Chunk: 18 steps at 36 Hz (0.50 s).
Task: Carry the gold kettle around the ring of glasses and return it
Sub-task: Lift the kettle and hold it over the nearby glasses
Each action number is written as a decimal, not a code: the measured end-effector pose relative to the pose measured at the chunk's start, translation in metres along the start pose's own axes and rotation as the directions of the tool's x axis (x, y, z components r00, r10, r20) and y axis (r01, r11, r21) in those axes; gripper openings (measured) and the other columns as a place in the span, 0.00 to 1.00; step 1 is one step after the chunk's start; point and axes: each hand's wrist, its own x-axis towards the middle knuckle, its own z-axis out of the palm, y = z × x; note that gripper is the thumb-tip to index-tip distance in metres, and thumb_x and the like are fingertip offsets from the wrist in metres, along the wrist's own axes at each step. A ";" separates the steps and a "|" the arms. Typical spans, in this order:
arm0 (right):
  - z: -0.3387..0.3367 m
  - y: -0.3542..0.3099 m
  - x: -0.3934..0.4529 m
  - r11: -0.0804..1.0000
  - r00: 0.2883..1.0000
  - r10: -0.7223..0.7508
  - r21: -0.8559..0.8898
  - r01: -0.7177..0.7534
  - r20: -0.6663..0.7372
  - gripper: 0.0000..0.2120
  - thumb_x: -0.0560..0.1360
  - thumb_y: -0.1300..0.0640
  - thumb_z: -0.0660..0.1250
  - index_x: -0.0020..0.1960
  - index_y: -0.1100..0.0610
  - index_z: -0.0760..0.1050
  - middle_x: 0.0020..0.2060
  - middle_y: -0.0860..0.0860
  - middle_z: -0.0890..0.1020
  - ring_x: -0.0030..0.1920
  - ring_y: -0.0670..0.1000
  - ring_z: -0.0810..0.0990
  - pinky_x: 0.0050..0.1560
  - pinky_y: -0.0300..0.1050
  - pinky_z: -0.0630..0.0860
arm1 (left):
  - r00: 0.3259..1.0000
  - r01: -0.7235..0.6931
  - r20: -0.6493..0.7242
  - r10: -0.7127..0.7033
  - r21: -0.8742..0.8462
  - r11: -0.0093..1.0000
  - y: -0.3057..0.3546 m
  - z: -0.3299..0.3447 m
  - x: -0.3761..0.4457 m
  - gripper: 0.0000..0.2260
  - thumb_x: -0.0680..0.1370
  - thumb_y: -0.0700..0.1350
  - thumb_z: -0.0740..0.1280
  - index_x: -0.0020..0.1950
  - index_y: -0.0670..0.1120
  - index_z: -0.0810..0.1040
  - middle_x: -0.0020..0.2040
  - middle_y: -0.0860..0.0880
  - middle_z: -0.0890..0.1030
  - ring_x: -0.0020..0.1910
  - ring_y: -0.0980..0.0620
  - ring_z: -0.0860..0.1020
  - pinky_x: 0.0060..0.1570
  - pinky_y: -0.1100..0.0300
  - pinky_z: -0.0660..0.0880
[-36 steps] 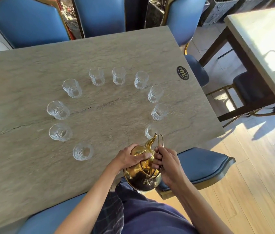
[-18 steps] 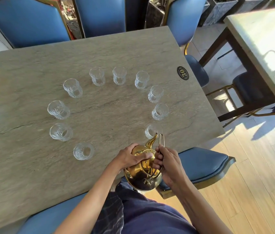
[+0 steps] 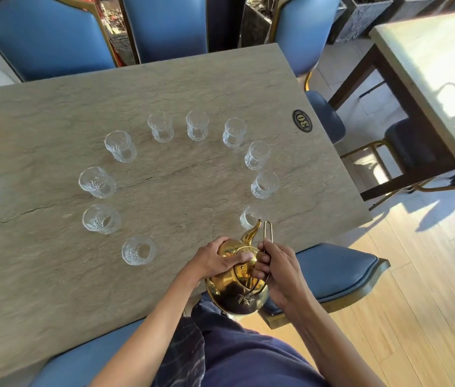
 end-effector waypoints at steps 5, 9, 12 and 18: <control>0.001 -0.001 0.000 1.000 1.000 0.005 0.001 -0.005 0.000 0.10 0.84 0.61 0.57 0.46 0.61 0.71 0.27 0.49 0.64 0.25 0.46 0.62 0.23 0.37 0.65 | 1.000 0.014 -0.001 -0.014 -0.010 1.000 -0.001 0.000 0.000 0.55 0.55 0.81 0.72 0.79 0.58 0.71 0.67 0.49 0.79 0.64 0.49 0.79 0.66 0.49 0.79; 0.001 -0.002 -0.001 1.000 1.000 0.006 0.005 -0.006 0.003 0.10 0.84 0.61 0.57 0.46 0.61 0.71 0.27 0.49 0.65 0.25 0.46 0.62 0.23 0.38 0.65 | 1.000 0.029 -0.001 -0.029 0.001 1.000 -0.003 -0.001 0.002 0.55 0.56 0.81 0.72 0.79 0.59 0.71 0.68 0.48 0.80 0.64 0.48 0.80 0.66 0.47 0.79; 0.002 -0.003 -0.001 1.000 1.000 0.007 0.009 -0.007 0.002 0.10 0.84 0.61 0.57 0.46 0.61 0.71 0.27 0.49 0.65 0.25 0.45 0.63 0.23 0.37 0.66 | 1.000 0.027 0.000 -0.027 0.003 1.000 -0.001 -0.001 0.002 0.54 0.56 0.81 0.72 0.79 0.59 0.71 0.68 0.48 0.80 0.64 0.48 0.79 0.66 0.48 0.79; 0.001 -0.004 0.000 1.000 1.000 0.012 0.017 -0.012 0.001 0.12 0.85 0.60 0.56 0.45 0.61 0.71 0.26 0.49 0.65 0.25 0.45 0.63 0.23 0.38 0.65 | 1.000 0.025 -0.004 -0.025 0.012 1.000 0.000 -0.001 0.003 0.54 0.57 0.81 0.72 0.79 0.59 0.70 0.68 0.48 0.79 0.64 0.47 0.79 0.66 0.47 0.79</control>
